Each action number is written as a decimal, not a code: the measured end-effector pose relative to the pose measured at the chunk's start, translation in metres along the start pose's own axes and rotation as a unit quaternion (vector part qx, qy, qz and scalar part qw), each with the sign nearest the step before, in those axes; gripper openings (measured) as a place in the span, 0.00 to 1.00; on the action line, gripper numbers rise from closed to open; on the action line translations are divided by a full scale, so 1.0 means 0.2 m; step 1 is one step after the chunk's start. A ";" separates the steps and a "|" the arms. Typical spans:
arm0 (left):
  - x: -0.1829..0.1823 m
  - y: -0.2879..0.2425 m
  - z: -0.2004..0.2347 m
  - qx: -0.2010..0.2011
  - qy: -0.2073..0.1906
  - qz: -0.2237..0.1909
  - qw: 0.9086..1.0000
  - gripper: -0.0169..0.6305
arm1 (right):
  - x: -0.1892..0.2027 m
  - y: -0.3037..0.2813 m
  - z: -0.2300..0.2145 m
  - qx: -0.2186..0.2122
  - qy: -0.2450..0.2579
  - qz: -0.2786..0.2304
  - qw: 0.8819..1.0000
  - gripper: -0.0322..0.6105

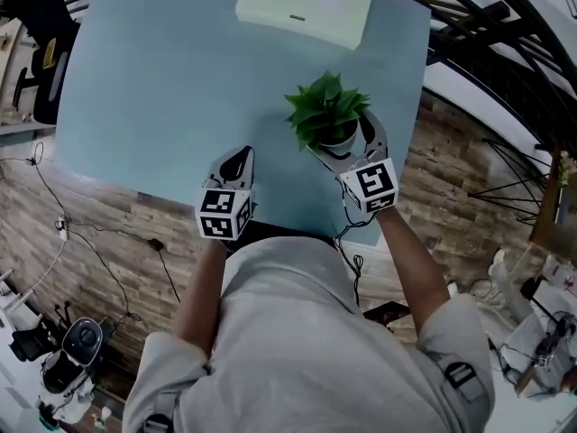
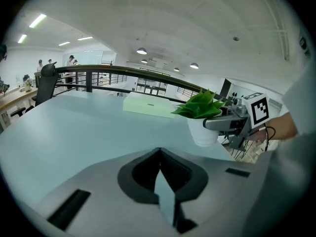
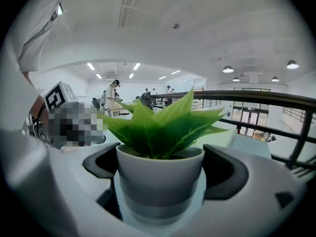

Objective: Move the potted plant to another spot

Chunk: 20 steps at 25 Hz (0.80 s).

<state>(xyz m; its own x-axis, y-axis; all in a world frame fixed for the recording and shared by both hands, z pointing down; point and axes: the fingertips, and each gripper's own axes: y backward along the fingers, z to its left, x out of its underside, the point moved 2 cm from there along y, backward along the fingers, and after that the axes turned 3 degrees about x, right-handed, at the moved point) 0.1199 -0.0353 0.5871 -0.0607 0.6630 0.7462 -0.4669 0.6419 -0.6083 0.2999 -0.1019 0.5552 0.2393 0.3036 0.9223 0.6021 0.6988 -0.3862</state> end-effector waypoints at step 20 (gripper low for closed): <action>0.14 -0.06 0.05 -0.007 0.017 0.020 1.000 0.05 | 0.15 -0.23 0.00 0.001 0.025 0.014 1.000 0.86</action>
<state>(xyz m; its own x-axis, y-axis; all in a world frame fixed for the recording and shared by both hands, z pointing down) 0.1142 -0.0283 0.6171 -0.0495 0.7003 0.7122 -0.4517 0.6203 -0.6413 0.2801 -0.1246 0.6002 0.2943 0.2897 0.9108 0.5929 0.6921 -0.4117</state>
